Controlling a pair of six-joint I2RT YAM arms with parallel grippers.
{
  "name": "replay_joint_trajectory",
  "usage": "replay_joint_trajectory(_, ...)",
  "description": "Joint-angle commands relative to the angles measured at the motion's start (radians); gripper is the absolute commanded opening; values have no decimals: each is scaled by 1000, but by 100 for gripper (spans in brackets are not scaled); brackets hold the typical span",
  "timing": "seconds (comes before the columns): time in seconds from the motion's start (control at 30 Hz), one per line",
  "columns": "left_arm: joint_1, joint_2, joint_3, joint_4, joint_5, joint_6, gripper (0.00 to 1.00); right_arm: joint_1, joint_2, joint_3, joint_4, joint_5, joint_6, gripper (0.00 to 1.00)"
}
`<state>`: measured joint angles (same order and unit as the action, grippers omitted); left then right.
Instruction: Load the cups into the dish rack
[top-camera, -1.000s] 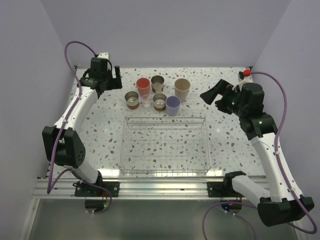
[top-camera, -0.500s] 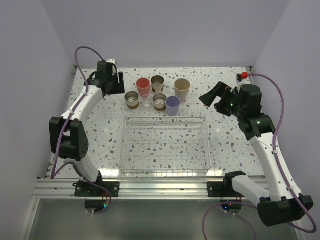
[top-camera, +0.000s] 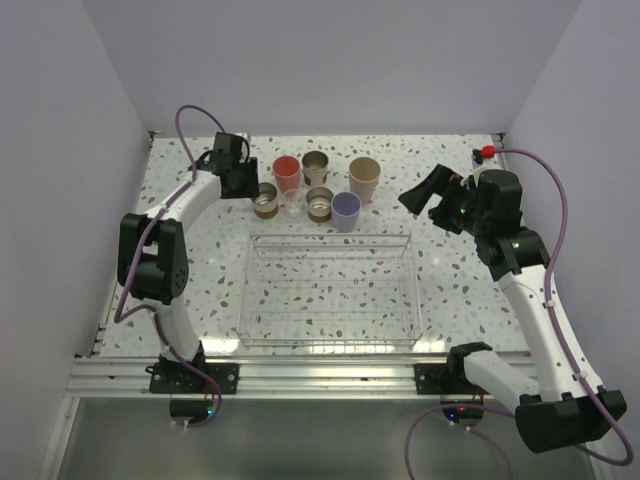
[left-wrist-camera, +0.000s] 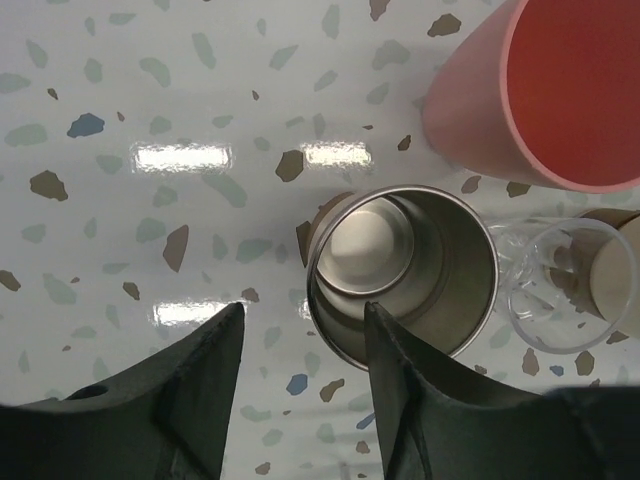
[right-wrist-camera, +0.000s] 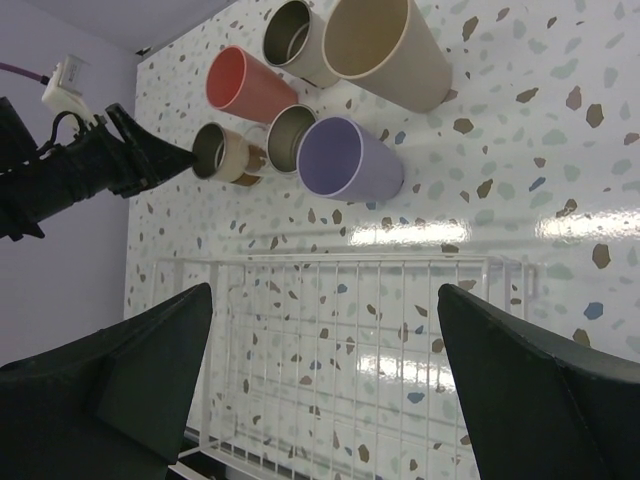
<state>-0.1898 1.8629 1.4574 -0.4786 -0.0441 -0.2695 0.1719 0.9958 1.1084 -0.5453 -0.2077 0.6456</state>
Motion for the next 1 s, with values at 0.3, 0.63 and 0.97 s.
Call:
replay_joint_trajectory(0.3,-7,73,58,41,1,-2,37,3,35,5,13,8,-29,98)
replay_joint_trajectory(0.63,-8,139,133,11,24,7,0,5,50,8,19,16,-43,98)
replay_joint_trajectory(0.97,-7,15,204,-32,6,-13,0,5,34,41,27,-44,-41,98)
